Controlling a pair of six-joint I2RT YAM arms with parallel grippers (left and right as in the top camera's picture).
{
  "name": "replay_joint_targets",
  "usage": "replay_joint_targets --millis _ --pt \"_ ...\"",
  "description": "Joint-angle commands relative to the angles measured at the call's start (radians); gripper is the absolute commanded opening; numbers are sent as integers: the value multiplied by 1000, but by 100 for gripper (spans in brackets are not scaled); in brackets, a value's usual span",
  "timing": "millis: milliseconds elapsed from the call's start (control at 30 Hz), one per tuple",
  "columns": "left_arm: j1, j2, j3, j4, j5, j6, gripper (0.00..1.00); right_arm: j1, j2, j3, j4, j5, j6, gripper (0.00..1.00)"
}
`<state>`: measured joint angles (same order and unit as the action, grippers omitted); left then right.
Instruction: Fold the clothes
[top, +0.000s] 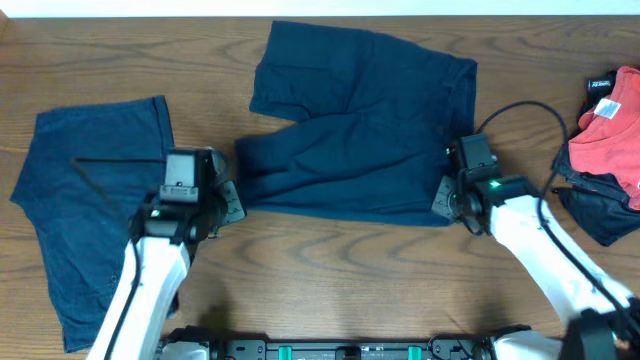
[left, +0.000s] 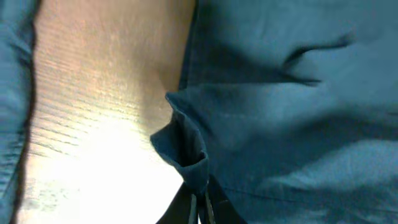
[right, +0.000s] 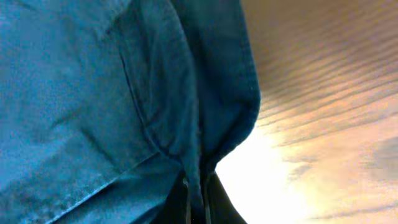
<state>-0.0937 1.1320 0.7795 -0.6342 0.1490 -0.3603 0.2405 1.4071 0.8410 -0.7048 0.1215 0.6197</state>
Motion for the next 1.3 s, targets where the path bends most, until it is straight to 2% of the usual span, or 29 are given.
replay_joint_targets --millis 0,300,433,733,933,1100,1267 --pt "3 -80 19 -29 -53 -12 6 4 -66 37 -44 116 -32 1" --pt "3 -293 19 -152 -54 -12 6 141 -220 40 -212 225 -3 1" --pt "3 -393 21 -159 -54 -13 6 233 -265 41 -219 317 1 1" --pt "3 -589 54 -225 -53 -20 6 328 -291 42 -230 325 94 1" --pt "3 -639 54 -271 -28 -20 6 421 -291 42 -229 331 193 1" --pt "3 -639 54 -305 -27 -20 6 534 -291 42 -229 427 279 1" --pt "3 -639 54 -387 -31 -20 6 613 -291 42 -233 444 348 1"
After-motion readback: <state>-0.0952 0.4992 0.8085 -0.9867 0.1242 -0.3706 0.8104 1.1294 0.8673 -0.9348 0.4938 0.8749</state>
